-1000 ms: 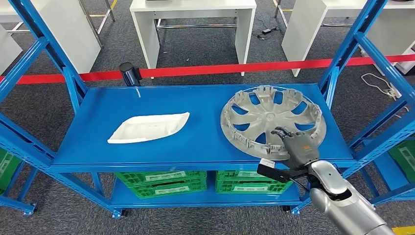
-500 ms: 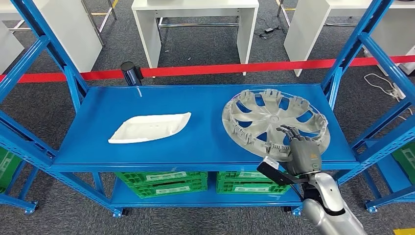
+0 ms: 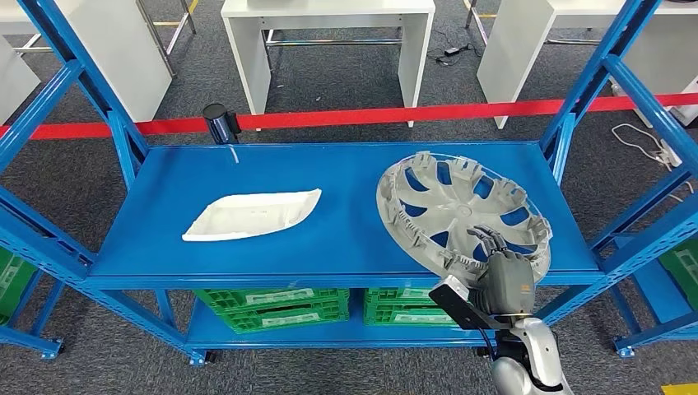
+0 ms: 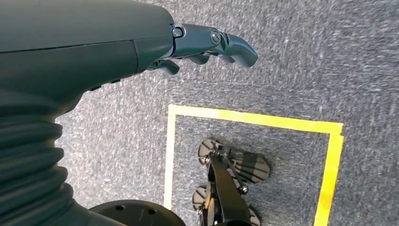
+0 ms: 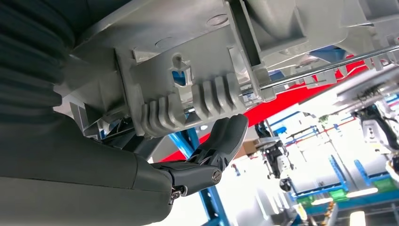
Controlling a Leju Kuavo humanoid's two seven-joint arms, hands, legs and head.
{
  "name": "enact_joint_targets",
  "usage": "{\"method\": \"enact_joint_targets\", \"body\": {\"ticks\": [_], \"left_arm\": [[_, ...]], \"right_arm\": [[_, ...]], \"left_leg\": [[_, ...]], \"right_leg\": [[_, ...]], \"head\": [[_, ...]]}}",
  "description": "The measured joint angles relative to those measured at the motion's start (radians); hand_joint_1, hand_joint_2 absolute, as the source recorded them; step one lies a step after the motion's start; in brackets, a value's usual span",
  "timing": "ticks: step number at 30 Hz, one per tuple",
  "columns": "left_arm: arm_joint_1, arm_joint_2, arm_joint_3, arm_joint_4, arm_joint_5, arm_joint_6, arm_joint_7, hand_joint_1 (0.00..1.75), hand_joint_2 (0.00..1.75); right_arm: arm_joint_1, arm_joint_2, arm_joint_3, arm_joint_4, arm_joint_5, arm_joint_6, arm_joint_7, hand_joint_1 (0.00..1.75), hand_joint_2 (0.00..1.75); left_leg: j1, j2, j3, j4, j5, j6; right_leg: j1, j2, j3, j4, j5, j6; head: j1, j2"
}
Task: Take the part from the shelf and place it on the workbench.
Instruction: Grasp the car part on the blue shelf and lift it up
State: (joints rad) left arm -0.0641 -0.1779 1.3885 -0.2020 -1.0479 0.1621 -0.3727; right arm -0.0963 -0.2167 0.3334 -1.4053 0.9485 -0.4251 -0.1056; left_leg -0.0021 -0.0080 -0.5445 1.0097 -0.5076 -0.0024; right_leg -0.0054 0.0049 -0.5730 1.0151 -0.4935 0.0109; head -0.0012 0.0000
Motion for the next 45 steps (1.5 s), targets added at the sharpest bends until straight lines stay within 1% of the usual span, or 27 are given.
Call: {"method": "enact_joint_targets", "body": {"ticks": [5, 12, 20, 28, 33, 39, 45], "left_arm": [[0.0, 0.001, 0.0, 0.0, -0.027, 0.011, -0.008, 0.0, 1.75], [-0.001, 0.003, -0.003, 0.0, -0.038, 0.02, -0.007, 0.0, 1.75], [-0.005, 0.008, -0.006, 0.0, -0.041, 0.032, -0.001, 0.0, 1.75], [-0.009, 0.014, -0.006, 0.0, -0.041, 0.041, -0.013, 0.0, 1.75], [-0.011, 0.019, -0.006, 0.0, -0.041, 0.042, -0.018, 0.0, 1.75], [-0.012, 0.023, -0.006, 0.0, -0.041, 0.042, -0.02, 0.0, 1.75], [-0.011, 0.024, -0.006, 0.0, -0.038, 0.05, -0.044, 0.0, 1.75]], "right_arm": [[0.012, 0.029, -0.036, -0.021, -0.142, 0.001, -0.104, 1.75, 1.75], [0.02, 0.054, -0.055, -0.075, -0.195, -0.001, -0.187, 1.75, 1.75], [0.031, 0.056, -0.055, -0.131, -0.163, 0.012, -0.229, 1.75, 1.75], [-0.004, 0.05, -0.054, -0.142, -0.192, 0.052, -0.296, 1.75, 1.75], [-0.008, 0.04, -0.051, -0.173, -0.257, 0.082, -0.319, 1.75, 1.75], [-0.001, 0.034, -0.055, -0.219, -0.395, 0.128, -0.364, 1.75, 1.75], [0.016, 0.035, -0.07, -0.257, -0.471, 0.18, -0.402, 1.75, 1.75]], "left_leg": [[0.0, 0.001, 0.0, 0.0, 0.0, 0.0], [0.0, 0.001, 0.001, 0.0, 0.0, 0.0], [0.0, 0.001, 0.0, 0.0, 0.0, -0.001], [0.0, 0.0, 0.0, 0.0, 0.0, -0.001], [0.0, 0.0, 0.0, 0.0, -0.001, -0.001], [0.0, 0.0, 0.0, 0.0, -0.001, -0.001], [0.0, 0.0, 0.0, 0.0, -0.001, -0.001]], "right_leg": [[0.0, 0.0, 0.0, 0.0, 0.0, 0.0], [0.0, 0.0, 0.0, 0.0, 0.0, 0.0], [0.0, 0.0, 0.0, 0.0, 0.0, 0.0], [0.0, 0.0, 0.0, 0.0, 0.0, 0.0], [0.0, 0.0, 0.0, 0.0, 0.0, -0.001], [0.0, 0.0, -0.001, 0.0, 0.0, -0.001], [0.0, 0.0, 0.0, 0.0, 0.0, -0.001]], "head": [[0.0, 0.0], [0.0, 0.0], [0.0, 0.0], [0.0, 0.0], [0.0, 0.0], [0.0, 0.0], [0.0, 0.0]]}}
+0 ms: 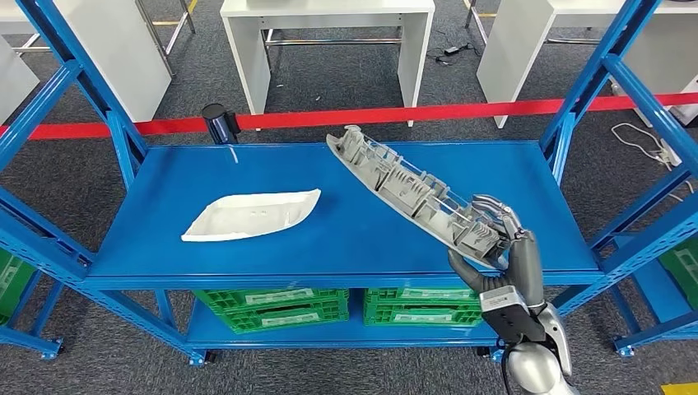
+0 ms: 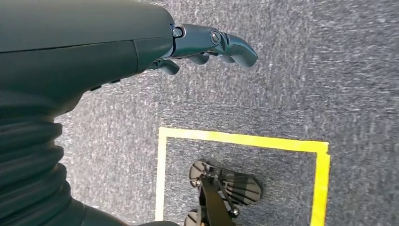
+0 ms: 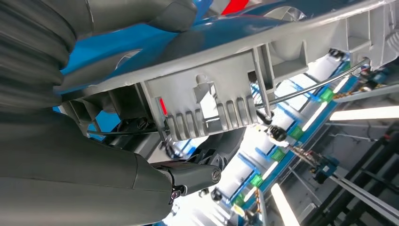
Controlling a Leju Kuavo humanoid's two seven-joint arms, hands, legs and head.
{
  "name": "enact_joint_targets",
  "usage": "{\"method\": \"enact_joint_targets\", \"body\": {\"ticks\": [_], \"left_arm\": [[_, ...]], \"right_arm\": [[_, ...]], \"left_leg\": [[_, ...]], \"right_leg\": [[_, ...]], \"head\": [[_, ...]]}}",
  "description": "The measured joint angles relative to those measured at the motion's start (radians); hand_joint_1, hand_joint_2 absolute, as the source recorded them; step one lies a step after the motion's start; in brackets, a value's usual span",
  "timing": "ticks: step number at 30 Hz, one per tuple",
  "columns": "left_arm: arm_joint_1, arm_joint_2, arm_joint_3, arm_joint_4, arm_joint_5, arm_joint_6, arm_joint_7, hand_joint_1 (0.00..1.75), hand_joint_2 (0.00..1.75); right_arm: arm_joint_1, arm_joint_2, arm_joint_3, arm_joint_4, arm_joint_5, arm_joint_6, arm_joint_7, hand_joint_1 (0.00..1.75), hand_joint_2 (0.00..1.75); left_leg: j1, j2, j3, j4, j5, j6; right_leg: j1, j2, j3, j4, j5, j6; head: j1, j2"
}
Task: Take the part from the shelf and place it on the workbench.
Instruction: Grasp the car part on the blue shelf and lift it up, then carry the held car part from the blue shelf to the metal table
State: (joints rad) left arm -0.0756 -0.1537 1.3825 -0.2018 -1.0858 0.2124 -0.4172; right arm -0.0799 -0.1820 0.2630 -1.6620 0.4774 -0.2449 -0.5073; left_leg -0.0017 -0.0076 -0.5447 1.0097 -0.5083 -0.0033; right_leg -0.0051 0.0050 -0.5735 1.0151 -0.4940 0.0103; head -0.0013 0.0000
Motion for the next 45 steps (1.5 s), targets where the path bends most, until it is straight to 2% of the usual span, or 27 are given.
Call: {"method": "enact_joint_targets", "body": {"ticks": [6, 21, 33, 41, 45], "left_arm": [[-0.001, 0.0, 0.0, 0.0, 0.019, -0.025, -0.056, 0.0, 1.75], [-0.007, 0.005, 0.0, 0.0, 0.058, -0.078, -0.111, 0.0, 1.75], [-0.01, 0.008, 0.0, 0.001, 0.078, -0.152, -0.11, 0.0, 1.75], [-0.012, 0.01, 0.001, 0.001, 0.089, -0.162, -0.094, 0.0, 1.75], [-0.014, 0.014, 0.001, 0.0, 0.089, -0.158, -0.081, 0.0, 1.75]], "right_arm": [[0.014, -0.001, -0.032, -0.043, -0.132, 0.093, -0.067, 1.75, 1.75], [0.046, -0.014, -0.08, -0.16, -0.36, 0.348, -0.175, 1.75, 1.75], [0.068, -0.029, -0.084, -0.223, -0.588, 0.692, -0.161, 1.75, 1.75], [0.079, -0.051, -0.083, -0.227, -0.66, 0.824, -0.156, 1.75, 1.75], [0.071, -0.061, -0.079, -0.226, -0.668, 0.85, -0.131, 1.75, 1.75]], "left_leg": [[0.0, 0.0, 0.0, 0.0, 0.0, 0.0], [0.0, 0.0, 0.0, 0.0, 0.0, 0.0], [0.0, 0.0, 0.0, 0.0, 0.0, 0.0], [0.0, 0.0, 0.0, 0.0, 0.0, 0.0], [-0.003, 0.0, 0.0, 0.002, -0.002, 0.002]], "right_leg": [[0.0, 0.0, 0.0, 0.0, 0.0, 0.0], [0.0, 0.0, 0.0, 0.0, 0.0, 0.0], [0.0, 0.0, 0.0, 0.0, 0.0, 0.0], [0.0, 0.0, 0.0, 0.0, 0.0, 0.0], [-0.003, 0.0, 0.001, -0.001, 0.001, 0.001]], "head": [[0.0, 0.0], [0.0, 0.0], [0.0, 0.0], [0.0, 0.0], [0.0, 0.0]]}}
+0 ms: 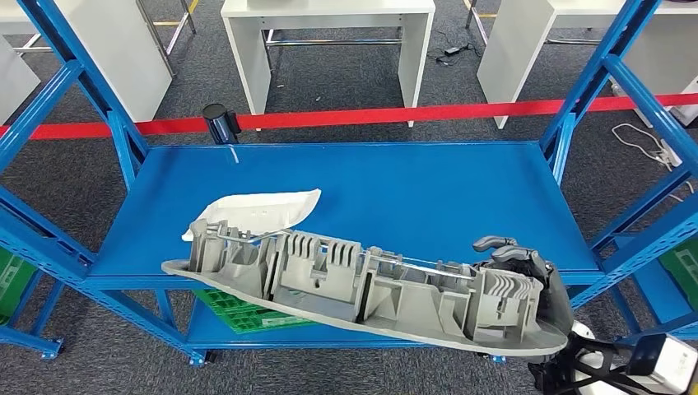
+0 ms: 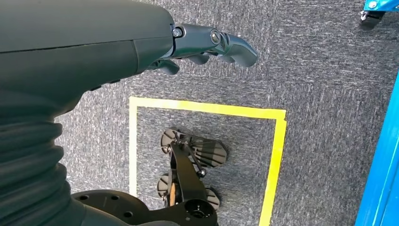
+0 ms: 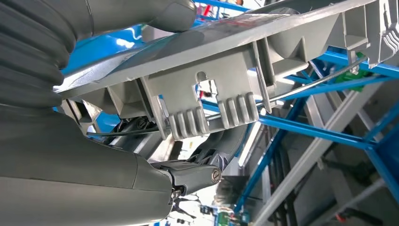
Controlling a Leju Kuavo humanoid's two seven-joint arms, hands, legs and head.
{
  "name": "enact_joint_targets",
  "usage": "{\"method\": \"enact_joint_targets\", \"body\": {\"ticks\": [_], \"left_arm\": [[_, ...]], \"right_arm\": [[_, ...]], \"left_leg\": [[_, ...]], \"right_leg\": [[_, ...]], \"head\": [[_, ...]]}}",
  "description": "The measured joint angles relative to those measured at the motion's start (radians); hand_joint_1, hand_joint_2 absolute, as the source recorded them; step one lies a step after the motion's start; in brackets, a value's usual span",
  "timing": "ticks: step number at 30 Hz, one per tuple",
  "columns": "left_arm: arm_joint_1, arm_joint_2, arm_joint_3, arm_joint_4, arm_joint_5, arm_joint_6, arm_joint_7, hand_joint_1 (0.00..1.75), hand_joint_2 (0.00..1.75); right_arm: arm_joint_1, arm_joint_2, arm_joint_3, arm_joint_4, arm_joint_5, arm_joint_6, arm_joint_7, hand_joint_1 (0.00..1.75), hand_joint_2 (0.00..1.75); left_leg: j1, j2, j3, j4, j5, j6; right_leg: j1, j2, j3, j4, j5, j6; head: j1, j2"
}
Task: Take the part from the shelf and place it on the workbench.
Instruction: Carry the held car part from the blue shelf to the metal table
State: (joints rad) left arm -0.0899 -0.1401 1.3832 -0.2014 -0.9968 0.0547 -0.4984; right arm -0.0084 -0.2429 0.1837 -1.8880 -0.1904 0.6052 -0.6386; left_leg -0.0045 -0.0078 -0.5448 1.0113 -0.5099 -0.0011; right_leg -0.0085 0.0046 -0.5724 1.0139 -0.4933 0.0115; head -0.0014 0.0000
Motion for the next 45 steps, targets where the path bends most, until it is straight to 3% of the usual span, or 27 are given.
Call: {"method": "enact_joint_targets", "body": {"ticks": [4, 7, 9, 10, 12, 13, 14, 15, 16, 18, 20, 23, 24, 26, 28, 29, 30, 31, 34, 35, 38, 39, 40, 43, 44, 45], "left_arm": [[-0.001, 0.004, 0.0, 0.0, 0.0, 0.005, 0.007, 0.0, 1.75], [-0.003, 0.006, 0.0, 0.0, 0.0, 0.009, 0.011, 0.0, 1.75], [-0.005, 0.005, 0.0, 0.0, 0.0, 0.014, 0.018, 0.0, 1.75], [-0.006, 0.004, 0.0, 0.0, 0.0, 0.017, 0.022, 0.0, 1.75], [-0.007, 0.004, 0.0, 0.0, 0.0, 0.022, 0.035, 0.0, 1.75], [-0.007, 0.004, 0.0, 0.0, 0.0, 0.026, 0.044, 0.0, 1.75], [-0.007, 0.004, 0.0, 0.0, 0.0, 0.031, 0.055, 0.0, 1.75], [-0.006, 0.003, 0.0, 0.0, -0.001, 0.035, 0.066, 0.0, 1.75], [-0.006, 0.002, 0.0, 0.001, -0.002, 0.04, 0.076, 0.0, 1.75], [-0.006, 0.002, 0.0, 0.0, -0.008, 0.049, 0.094, 0.0, 1.75], [-0.006, 0.004, 0.0, 0.0, -0.015, 0.062, 0.112, 0.0, 1.75], [-0.004, 0.005, 0.0, 0.0, -0.028, 0.079, 0.131, 0.0, 1.75], [-0.003, 0.005, 0.0, 0.0, -0.032, 0.084, 0.136, 0.0, 1.75], [-0.002, 0.006, 0.0, 0.001, -0.038, 0.093, 0.142, 0.0, 1.75], [-0.001, 0.01, 0.0, 0.001, -0.045, 0.104, 0.146, 0.0, 1.75], [0.0, 0.013, 0.0, 0.001, -0.048, 0.107, 0.146, 0.0, 1.75], [0.002, 0.015, 0.0, 0.001, -0.05, 0.11, 0.145, 0.0, 1.75], [0.003, 0.019, 0.0, 0.0, -0.05, 0.111, 0.144, 0.0, 1.75], [0.003, 0.028, 0.0, -0.001, -0.05, 0.112, 0.141, 0.0, 1.75], [0.003, 0.03, 0.0, -0.001, -0.05, 0.113, 0.141, 0.0, 1.75], [0.005, 0.034, 0.0, -0.002, -0.05, 0.119, 0.145, 0.0, 1.75], [0.006, 0.034, 0.0, -0.002, -0.05, 0.121, 0.148, 0.0, 1.75], [0.006, 0.034, 0.0, -0.002, -0.05, 0.121, 0.15, 0.0, 1.75], [0.007, 0.035, -0.001, -0.003, -0.055, 0.122, 0.166, 0.0, 1.75], [0.007, 0.035, -0.001, -0.003, -0.058, 0.122, 0.174, 0.0, 1.75], [0.008, 0.035, -0.001, -0.003, -0.06, 0.122, 0.183, 0.0, 1.75]], "right_arm": [[-0.013, -0.007, 0.005, 0.004, -0.009, 0.01, 0.011, 1.75, 1.75], [-0.028, -0.012, 0.008, 0.008, -0.02, 0.014, 0.015, 1.75, 1.75], [-0.044, -0.017, 0.011, 0.015, -0.031, 0.016, 0.022, 1.75, 1.75], [-0.053, -0.02, 0.013, 0.019, -0.036, 0.016, 0.027, 1.75, 1.75], [-0.065, -0.024, 0.021, 0.028, -0.046, 0.015, 0.035, 1.75, 1.75], [-0.067, -0.025, 0.024, 0.032, -0.05, 0.014, 0.037, 1.75, 1.75], [-0.067, -0.027, 0.028, 0.036, -0.053, 0.013, 0.039, 1.75, 1.75], [-0.067, -0.028, 0.031, 0.039, -0.055, 0.012, 0.04, 1.75, 1.75], [-0.068, -0.03, 0.034, 0.041, -0.059, 0.012, 0.04, 1.75, 1.75], [-0.071, -0.034, 0.04, 0.043, -0.065, 0.012, 0.038, 1.75, 1.75], [-0.073, -0.038, 0.046, 0.045, -0.074, 0.013, 0.032, 1.75, 1.75], [-0.072, -0.041, 0.049, 0.045, -0.088, 0.014, 0.023, 1.75, 1.75], [-0.071, -0.042, 0.049, 0.045, -0.092, 0.015, 0.02, 1.75, 1.75], [-0.067, -0.042, 0.049, 0.045, -0.1, 0.02, 0.013, 1.75, 1.75], [-0.054, -0.042, 0.049, 0.045, -0.104, 0.028, 0.002, 1.75, 1.75], [-0.044, -0.042, 0.049, 0.045, -0.103, 0.032, -0.005, 1.75, 1.75], [-0.032, -0.042, 0.049, 0.045, -0.1, 0.037, -0.013, 1.75, 1.75], [-0.021, -0.041, 0.049, 0.045, -0.097, 0.042, -0.019, 1.75, 1.75], [0.002, -0.041, 0.049, 0.041, -0.075, 0.049, -0.033, 1.75, 1.75], [0.007, -0.04, 0.05, 0.038, -0.066, 0.049, -0.037, 1.75, 1.75], [0.02, -0.031, 0.051, 0.03, -0.047, 0.049, -0.049, 1.75, 1.75], [0.023, -0.028, 0.051, 0.028, -0.044, 0.048, -0.05, 1.75, 1.75], [0.025, -0.025, 0.052, 0.026, -0.043, 0.046, -0.05, 1.75, 1.75], [0.027, -0.015, 0.053, 0.024, -0.039, 0.035, -0.039, 1.75, 1.75], [0.028, -0.012, 0.054, 0.023, -0.038, 0.031, -0.034, 1.75, 1.75], [0.028, -0.008, 0.055, 0.021, -0.037, 0.027, -0.03, 1.75, 1.75]], "left_leg": [[-0.003, 0.0, 0.0, 0.002, -0.002, 0.004], [-0.004, 0.0, 0.001, 0.001, 0.002, 0.011], [0.002, 0.003, 0.006, -0.012, 0.012, 0.018], [0.006, 0.004, 0.008, -0.018, 0.017, 0.022], [0.007, 0.007, 0.006, -0.019, 0.02, 0.024], [0.008, 0.007, 0.003, -0.017, 0.019, 0.024], [0.009, 0.007, 0.0, -0.013, 0.019, 0.024], [0.01, 0.007, -0.003, -0.009, 0.018, 0.022], [0.013, 0.006, -0.005, -0.003, 0.016, 0.019], [0.016, 0.003, -0.012, 0.011, 0.01, 0.007], [0.014, 0.001, -0.019, 0.022, 0.008, -0.008], [0.015, -0.001, -0.025, 0.024, 0.011, -0.027], [0.016, 0.0, -0.03, 0.036, -0.002, -0.033], [0.019, 0.001, -0.06, 0.114, -0.065, -0.04], [0.019, 0.002, -0.102, 0.235, -0.136, -0.045], [0.019, 0.002, -0.11, 0.272, -0.15, -0.045], [0.018, 0.002, -0.102, 0.277, -0.145, -0.044], [0.018, 0.002, -0.076, 0.244, -0.124, -0.041], [0.012, 0.001, 0.044, 0.046, -0.056, -0.027], [0.009, 0.001, 0.062, 0.009, -0.049, -0.023], [0.005, 0.002, 0.054, -0.008, -0.033, -0.008], [0.007, 0.004, 0.049, -0.011, -0.024, 0.0], [0.01, 0.006, 0.041, -0.014, -0.014, 0.008], [0.01, 0.01, 0.007, -0.011, 0.013, 0.019], [0.009, 0.011, -0.007, -0.007, 0.02, 0.02], [0.008, 0.011, -0.02, -0.002, 0.026, 0.019]], "right_leg": [[-0.003, 0.0, 0.001, 0.0, 0.0, 0.004], [-0.005, 0.0, 0.002, -0.002, 0.004, 0.012], [-0.004, 0.0, -0.004, 0.016, -0.013, 0.018], [-0.004, 0.0, -0.019, 0.052, -0.038, 0.02], [-0.007, 0.0, -0.074, 0.18, -0.107, 0.024], [-0.009, 0.0, -0.1, 0.24, -0.13, 0.027], [-0.012, 0.0, -0.114, 0.273, -0.134, 0.03], [-0.014, 0.0, -0.109, 0.267, -0.117, 0.033], [-0.018, -0.001, -0.086, 0.224, -0.087, 0.036], [-0.021, -0.001, -0.019, 0.098, -0.036, 0.038], [-0.018, 0.001, 0.011, 0.037, -0.026, 0.027], [-0.015, 0.004, 0.002, 0.033, -0.024, -0.002], [-0.016, 0.003, -0.002, 0.031, -0.019, -0.011], [-0.016, 0.0, -0.01, 0.028, -0.009, -0.025], [-0.013, -0.002, -0.023, 0.028, 0.0, -0.031], [-0.011, -0.004, -0.028, 0.028, 0.004, -0.032], [-0.009, -0.004, -0.034, 0.028, 0.009, -0.031], [-0.008, -0.005, -0.039, 0.028, 0.013, -0.03], [-0.005, -0.004, -0.049, 0.028, 0.028, -0.021], [-0.005, -0.004, -0.05, 0.027, 0.034, -0.015], [-0.007, -0.003, -0.053, 0.02, 0.051, 0.005], [-0.007, -0.003, -0.059, 0.025, 0.042, 0.01], [-0.007, -0.002, -0.069, 0.046, 0.016, 0.015], [-0.009, -0.002, -0.121, 0.211, -0.114, 0.024], [-0.009, -0.002, -0.13, 0.261, -0.134, 0.025], [-0.009, -0.002, -0.124, 0.283, -0.132, 0.026]], "head": [[0.0, 0.0], [0.0, 0.0], [0.002, 0.0], [0.004, 0.0], [0.009, 0.0], [0.009, 0.0], [0.01, 0.0], [0.01, 0.0], [0.01, 0.0], [0.013, 0.0], [0.014, 0.0], [0.009, 0.0], [0.007, 0.0], [0.001, 0.0], [-0.006, 0.0], [-0.008, 0.0], [-0.009, 0.0], [-0.01, 0.0], [-0.012, 0.0], [-0.013, 0.0], [-0.013, 0.0], [-0.012, 0.0], [-0.01, 0.0], [-0.002, 0.0], [-0.001, 0.0], [0.0, 0.0]]}}
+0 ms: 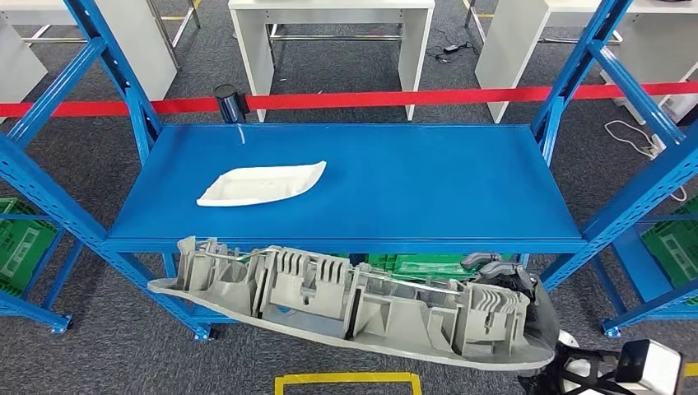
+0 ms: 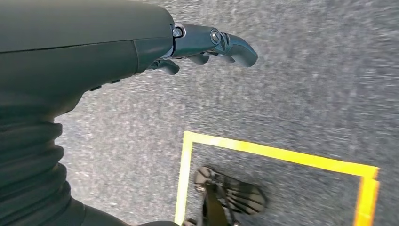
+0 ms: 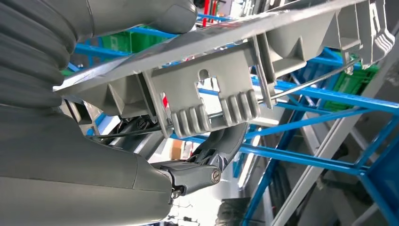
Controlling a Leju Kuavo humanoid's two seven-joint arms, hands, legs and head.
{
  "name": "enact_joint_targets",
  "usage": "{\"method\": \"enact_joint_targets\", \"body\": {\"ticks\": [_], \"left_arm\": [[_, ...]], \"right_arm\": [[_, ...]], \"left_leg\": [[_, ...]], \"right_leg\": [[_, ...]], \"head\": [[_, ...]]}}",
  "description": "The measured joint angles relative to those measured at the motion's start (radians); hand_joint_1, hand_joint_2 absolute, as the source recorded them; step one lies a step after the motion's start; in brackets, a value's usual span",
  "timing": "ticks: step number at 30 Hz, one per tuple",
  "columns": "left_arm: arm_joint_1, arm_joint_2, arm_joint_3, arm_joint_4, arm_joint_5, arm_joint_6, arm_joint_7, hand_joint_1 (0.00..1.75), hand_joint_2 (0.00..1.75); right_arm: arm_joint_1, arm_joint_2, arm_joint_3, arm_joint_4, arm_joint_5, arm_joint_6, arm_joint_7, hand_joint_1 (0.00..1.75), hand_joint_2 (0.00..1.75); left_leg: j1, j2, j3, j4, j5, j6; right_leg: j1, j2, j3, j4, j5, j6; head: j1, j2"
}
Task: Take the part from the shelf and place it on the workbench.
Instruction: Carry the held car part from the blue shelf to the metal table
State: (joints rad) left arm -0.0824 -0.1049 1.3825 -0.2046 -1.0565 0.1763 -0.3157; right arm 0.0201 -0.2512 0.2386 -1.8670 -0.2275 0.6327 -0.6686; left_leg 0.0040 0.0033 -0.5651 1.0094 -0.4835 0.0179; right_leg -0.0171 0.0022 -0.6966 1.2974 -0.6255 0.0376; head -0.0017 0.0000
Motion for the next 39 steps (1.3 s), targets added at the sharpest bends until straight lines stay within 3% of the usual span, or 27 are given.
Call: {"method": "enact_joint_targets", "body": {"ticks": [1, 3, 5, 6, 9, 11, 13, 14, 15, 16, 18, 20, 22, 24, 25, 27, 29, 30, 31, 33, 34, 36, 37, 39], "left_arm": [[0.0, 0.0, 0.0, 0.0, -0.002, 0.0, 0.008, 0.0, 1.75], [0.0, 0.0, 0.0, 0.0, -0.007, 0.001, 0.019, 0.0, 1.75], [0.0, 0.0, 0.0, -0.001, -0.01, 0.005, 0.025, 0.0, 1.75], [0.0, 0.0, -0.001, -0.001, -0.01, 0.007, 0.028, 0.0, 1.75], [0.004, 0.003, -0.002, -0.004, -0.015, 0.015, 0.034, 0.0, 1.75], [0.009, 0.005, -0.004, -0.004, -0.023, 0.017, 0.034, 0.0, 1.75], [0.011, 0.01, -0.007, -0.005, -0.029, 0.015, 0.03, 0.0, 1.75], [0.011, 0.013, -0.007, -0.005, -0.03, 0.012, 0.028, 0.0, 1.75], [0.011, 0.016, -0.007, -0.005, -0.03, 0.01, 0.025, 0.0, 1.75], [0.011, 0.02, -0.008, -0.006, -0.03, 0.008, 0.022, 0.0, 1.75], [0.011, 0.025, -0.008, -0.007, -0.03, 0.006, 0.018, 0.0, 1.75], [0.008, 0.029, -0.008, -0.008, -0.03, 0.004, 0.014, 0.0, 1.75], [0.007, 0.031, -0.009, -0.009, -0.03, 0.003, 0.009, 0.0, 1.75], [0.008, 0.033, -0.009, -0.009, -0.03, 0.002, 0.007, 0.0, 1.75], [0.009, 0.033, -0.009, -0.009, -0.03, 0.002, 0.006, 0.0, 1.75], [0.009, 0.034, -0.009, -0.01, -0.03, 0.002, 0.005, 0.0, 1.75], [0.009, 0.034, -0.009, -0.01, -0.03, 0.001, 0.006, 0.0, 1.75], [0.01, 0.034, -0.009, -0.01, -0.03, 0.001, 0.006, 0.0, 1.75], [0.01, 0.034, -0.009, -0.011, -0.03, 0.001, 0.008, 0.0, 1.75], [0.01, 0.034, -0.009, -0.011, -0.03, 0.001, 0.011, 0.0, 1.75], [0.01, 0.032, -0.009, -0.01, -0.03, 0.001, 0.013, 0.0, 1.75], [0.011, 0.029, -0.009, -0.01, -0.03, 0.001, 0.015, 0.0, 1.75], [0.011, 0.028, -0.009, -0.01, -0.03, 0.001, 0.015, 0.0, 1.75], [0.012, 0.028, -0.009, -0.011, -0.03, 0.001, 0.014, 0.0, 1.75]], "right_arm": [[0.0, 0.004, 0.001, -0.002, 0.0, -0.002, 0.003, 1.75, 1.75], [-0.001, 0.011, 0.003, -0.009, 0.0, -0.002, 0.007, 1.75, 1.75], [-0.003, 0.017, 0.007, -0.017, 0.0, -0.002, 0.007, 1.75, 1.75], [-0.004, 0.019, 0.008, -0.02, -0.001, -0.002, 0.007, 1.75, 1.75], [0.002, 0.024, 0.007, -0.027, -0.008, 0.0, 0.002, 1.75, 1.75], [0.016, 0.025, 0.002, -0.032, -0.015, 0.003, -0.007, 1.75, 1.75], [0.03, 0.026, -0.005, -0.036, -0.022, 0.01, -0.017, 1.75, 1.75], [0.036, 0.026, -0.007, -0.037, -0.024, 0.015, -0.02, 1.75, 1.75], [0.04, 0.026, -0.01, -0.037, -0.025, 0.022, -0.022, 1.75, 1.75], [0.043, 0.026, -0.014, -0.037, -0.025, 0.03, -0.023, 1.75, 1.75], [0.045, 0.029, -0.025, -0.037, -0.023, 0.046, -0.025, 1.75, 1.75], [0.044, 0.033, -0.035, -0.037, -0.02, 0.059, -0.026, 1.75, 1.75], [0.041, 0.039, -0.043, -0.037, -0.016, 0.074, -0.027, 1.75, 1.75], [0.039, 0.046, -0.052, -0.037, -0.01, 0.089, -0.027, 1.75, 1.75], [0.039, 0.05, -0.057, -0.037, -0.006, 0.095, -0.027, 1.75, 1.75], [0.039, 0.058, -0.065, -0.037, 0.004, 0.103, -0.027, 1.75, 1.75], [0.039, 0.066, -0.07, -0.037, 0.015, 0.106, -0.027, 1.75, 1.75], [0.039, 0.069, -0.071, -0.037, 0.021, 0.106, -0.027, 1.75, 1.75], [0.039, 0.072, -0.073, -0.037, 0.025, 0.106, -0.027, 1.75, 1.75], [0.039, 0.078, -0.075, -0.039, 0.031, 0.107, -0.027, 1.75, 1.75], [0.038, 0.079, -0.076, -0.042, 0.031, 0.109, -0.027, 1.75, 1.75], [0.036, 0.083, -0.08, -0.052, 0.03, 0.113, -0.027, 1.75, 1.75], [0.034, 0.084, -0.082, -0.056, 0.029, 0.115, -0.028, 1.75, 1.75], [0.033, 0.086, -0.087, -0.061, 0.028, 0.123, -0.028, 1.75, 1.75]], "left_leg": [[0.0, 0.0, -0.014, 0.006, 0.006, -0.001], [0.0, 0.0, -0.038, 0.02, 0.016, -0.005], [-0.002, 0.0, -0.054, 0.031, 0.025, -0.015], [-0.003, -0.001, -0.057, 0.033, 0.031, -0.021], [0.0, -0.003, -0.064, 0.035, 0.039, -0.04], [0.002, -0.005, -0.083, 0.084, -0.021, -0.052], [0.005, -0.005, -0.113, 0.198, -0.118, -0.063], [0.006, -0.005, -0.124, 0.255, -0.145, -0.066], [0.006, -0.005, -0.123, 0.291, -0.148, -0.069], [0.007, -0.005, -0.107, 0.296, -0.13, -0.07], [0.009, -0.005, -0.028, 0.209, -0.073, -0.07], [0.007, -0.007, 0.07, 0.066, -0.067, -0.063], [0.003, -0.01, 0.106, -0.004, -0.084, -0.048], [0.001, -0.007, 0.092, -0.007, -0.074, -0.026], [0.001, -0.004, 0.084, -0.007, -0.064, -0.016], [0.002, 0.001, 0.06, -0.008, -0.043, 0.001], [-0.001, 0.003, 0.032, -0.006, -0.021, 0.007], [-0.003, 0.003, 0.017, -0.004, -0.01, 0.007], [-0.006, 0.003, 0.001, -0.001, 0.001, 0.007], [-0.01, 0.004, -0.029, 0.008, 0.019, 0.006], [-0.012, 0.003, -0.041, 0.013, 0.026, 0.005], [-0.013, 0.003, -0.054, 0.02, 0.04, -0.003], [-0.011, 0.003, -0.057, 0.021, 0.047, -0.009], [-0.008, 0.003, -0.06, 0.02, 0.06, -0.022]], "right_leg": [[0.0, 0.0, 0.023, -0.012, 0.02, -0.001], [0.0, 0.0, 0.109, -0.122, 0.063, -0.007], [0.005, 0.0, 0.184, -0.234, 0.066, -0.016], [0.008, 0.0, 0.198, -0.261, 0.059, -0.021], [0.008, -0.001, 0.19, -0.273, 0.074, -0.041], [0.003, -0.004, 0.172, -0.279, 0.096, -0.055], [0.003, -0.005, 0.147, -0.278, 0.116, -0.061], [0.003, -0.005, 0.133, -0.277, 0.126, -0.06], [0.003, -0.005, 0.119, -0.276, 0.136, -0.058], [0.002, -0.005, 0.105, -0.274, 0.146, -0.056], [0.001, -0.005, 0.082, -0.27, 0.163, -0.049], [0.002, -0.004, 0.067, -0.264, 0.177, -0.037], [0.004, -0.004, 0.063, -0.264, 0.192, -0.024], [0.002, -0.004, 0.058, -0.265, 0.199, -0.011], [0.001, -0.003, 0.052, -0.254, 0.182, -0.006], [0.0, -0.003, 0.024, -0.177, 0.095, 0.001], [0.001, -0.003, -0.008, -0.05, 0.01, 0.003], [0.002, -0.003, -0.012, -0.003, 0.0, 0.002], [0.003, -0.003, -0.003, 0.016, 0.013, 0.0], [0.008, -0.003, 0.069, -0.05, 0.069, -0.013], [0.013, -0.003, 0.124, -0.123, 0.079, -0.023], [0.022, -0.004, 0.211, -0.254, 0.065, -0.036], [0.026, -0.004, 0.23, -0.288, 0.054, -0.04], [0.027, -0.005, 0.226, -0.301, 0.065, -0.048]], "head": [[0.001, 0.0], [0.003, 0.0], [0.003, 0.0], [0.003, 0.0], [0.002, 0.0], [-0.002, 0.0], [-0.008, 0.0], [-0.01, 0.0], [-0.011, 0.0], [-0.012, 0.0], [-0.014, 0.0], [-0.017, 0.0], [-0.018, 0.0], [-0.017, 0.0], [-0.015, 0.0], [-0.011, 0.0], [-0.007, 0.0], [-0.006, 0.0], [-0.005, 0.0], [-0.004, 0.0], [-0.003, 0.0], [-0.003, 0.0], [-0.003, 0.0], [-0.002, 0.0]]}}
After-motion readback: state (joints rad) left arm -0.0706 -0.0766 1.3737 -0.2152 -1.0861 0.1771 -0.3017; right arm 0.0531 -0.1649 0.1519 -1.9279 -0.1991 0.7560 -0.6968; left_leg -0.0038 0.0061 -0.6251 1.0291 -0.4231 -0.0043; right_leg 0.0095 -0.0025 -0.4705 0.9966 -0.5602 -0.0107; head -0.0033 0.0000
